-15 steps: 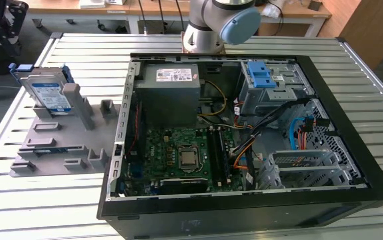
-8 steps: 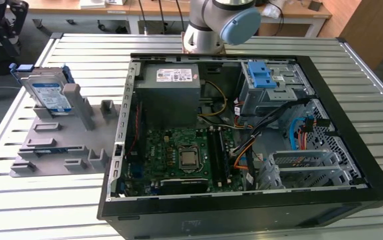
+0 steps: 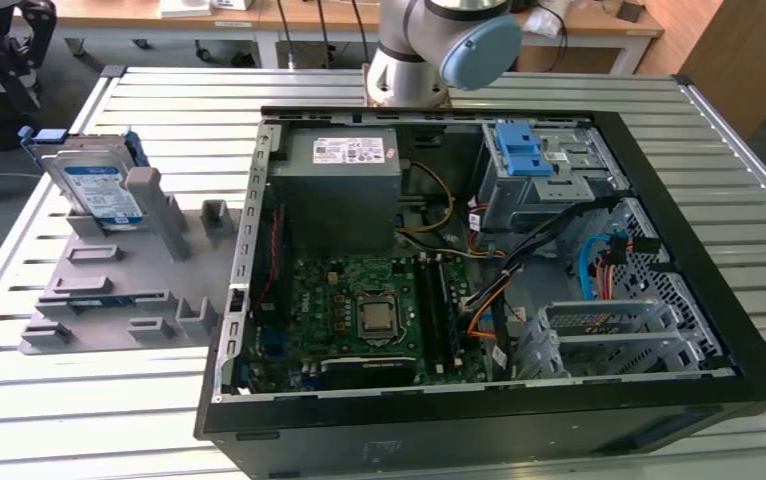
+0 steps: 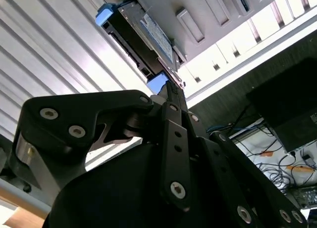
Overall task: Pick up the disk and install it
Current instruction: 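Pick up the disk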
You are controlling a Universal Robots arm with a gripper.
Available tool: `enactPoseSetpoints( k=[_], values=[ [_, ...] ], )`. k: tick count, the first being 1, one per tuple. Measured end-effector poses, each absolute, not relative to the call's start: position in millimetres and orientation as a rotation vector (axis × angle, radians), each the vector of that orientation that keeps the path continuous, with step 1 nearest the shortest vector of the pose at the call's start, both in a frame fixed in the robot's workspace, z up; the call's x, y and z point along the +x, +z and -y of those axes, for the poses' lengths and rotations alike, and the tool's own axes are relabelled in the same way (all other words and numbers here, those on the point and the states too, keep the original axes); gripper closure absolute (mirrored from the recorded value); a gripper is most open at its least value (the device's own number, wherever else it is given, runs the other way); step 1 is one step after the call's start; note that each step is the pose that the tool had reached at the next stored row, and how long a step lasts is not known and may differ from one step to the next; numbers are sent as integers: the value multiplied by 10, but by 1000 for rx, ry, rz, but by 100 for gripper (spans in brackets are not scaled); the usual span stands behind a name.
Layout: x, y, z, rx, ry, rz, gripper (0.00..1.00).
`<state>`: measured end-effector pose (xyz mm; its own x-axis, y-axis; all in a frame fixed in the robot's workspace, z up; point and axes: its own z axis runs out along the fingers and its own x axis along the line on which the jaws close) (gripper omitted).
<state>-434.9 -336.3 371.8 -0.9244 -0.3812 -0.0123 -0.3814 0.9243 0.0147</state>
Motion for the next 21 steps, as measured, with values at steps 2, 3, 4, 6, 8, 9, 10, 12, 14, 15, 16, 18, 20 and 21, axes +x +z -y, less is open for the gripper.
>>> enactPoseSetpoints(
  k=[2,3,4,6,8,9,10,12,14,15,16,18,20,21],
  values=[
    [-4350,3718,3363,-649,27,-3065,89],
    [-4349,3718,3362,-666,27,-3061,89],
    [-4350,3718,3362,-684,27,-3057,89],
    [-4350,3717,3362,-724,27,-3048,89],
    [-4349,3717,3363,-766,27,-3038,89],
    [-4349,3717,3363,-787,27,-3033,89],
    [-4350,3717,3362,-808,27,-3027,89],
    [-4349,3716,3362,-856,27,-3014,89],
    [-4350,3716,3362,-909,28,-2999,89],
    [-4350,3716,3362,-935,28,-2991,89],
    [-4349,3716,3362,-960,28,-2984,89],
    [-4349,3715,3362,-1008,28,-2968,89],
    [-4349,3715,3363,-1056,28,-2952,89],
    [-4349,3715,3362,-1081,28,-2943,89]
  ],
)
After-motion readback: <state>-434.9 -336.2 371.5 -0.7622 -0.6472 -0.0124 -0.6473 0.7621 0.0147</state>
